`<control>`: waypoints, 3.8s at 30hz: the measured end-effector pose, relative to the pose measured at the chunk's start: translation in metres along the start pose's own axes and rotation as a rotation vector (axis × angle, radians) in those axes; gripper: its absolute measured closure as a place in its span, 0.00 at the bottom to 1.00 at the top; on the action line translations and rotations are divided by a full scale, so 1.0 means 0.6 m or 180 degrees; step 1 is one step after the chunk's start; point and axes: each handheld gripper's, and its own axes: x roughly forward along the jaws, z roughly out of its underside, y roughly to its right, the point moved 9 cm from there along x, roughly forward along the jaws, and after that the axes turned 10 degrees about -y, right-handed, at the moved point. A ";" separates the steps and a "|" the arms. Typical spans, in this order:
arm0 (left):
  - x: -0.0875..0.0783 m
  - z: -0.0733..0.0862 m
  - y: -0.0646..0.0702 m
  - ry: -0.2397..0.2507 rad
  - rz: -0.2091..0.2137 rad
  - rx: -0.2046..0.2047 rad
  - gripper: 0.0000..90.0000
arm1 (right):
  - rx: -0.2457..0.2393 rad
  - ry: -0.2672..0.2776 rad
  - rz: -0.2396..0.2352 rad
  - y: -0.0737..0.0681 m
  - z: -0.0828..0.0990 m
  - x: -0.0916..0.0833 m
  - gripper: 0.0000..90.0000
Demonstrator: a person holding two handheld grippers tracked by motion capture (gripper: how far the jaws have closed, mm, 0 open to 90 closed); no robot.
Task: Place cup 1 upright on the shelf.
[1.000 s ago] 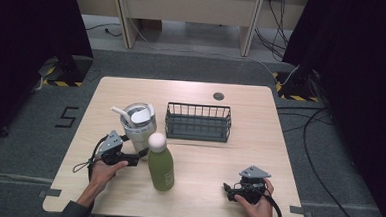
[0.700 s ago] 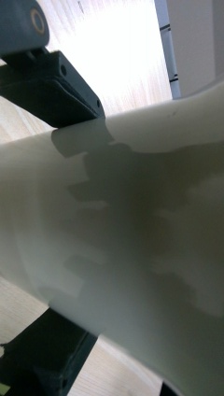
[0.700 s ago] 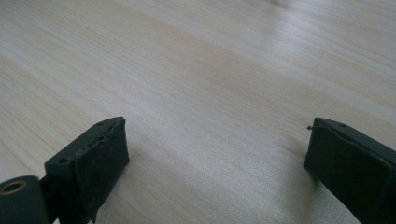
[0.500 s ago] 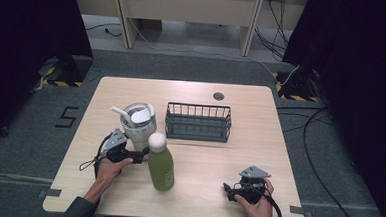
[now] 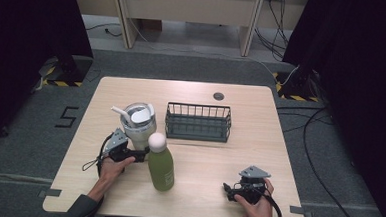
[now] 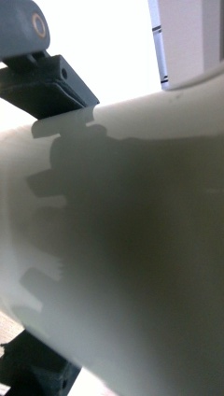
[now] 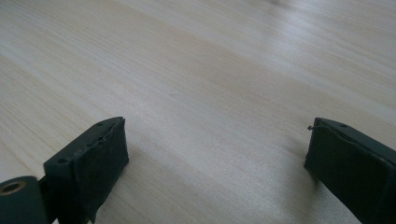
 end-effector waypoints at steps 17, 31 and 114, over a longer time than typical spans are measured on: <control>-0.003 -0.004 -0.005 -0.0066 -0.0004 -0.0054 0.12 | -0.0003 -0.0003 -0.0001 0.000 0.000 0.000 0.06; -0.005 -0.025 -0.008 -0.0067 -0.0041 0.0015 0.12 | -0.0004 -0.0002 -0.0002 0.000 0.000 0.000 0.06; 0.163 -0.264 0.029 -0.0027 0.0271 0.0342 0.12 | -0.0027 -0.0024 -0.0011 -0.001 0.000 0.001 0.05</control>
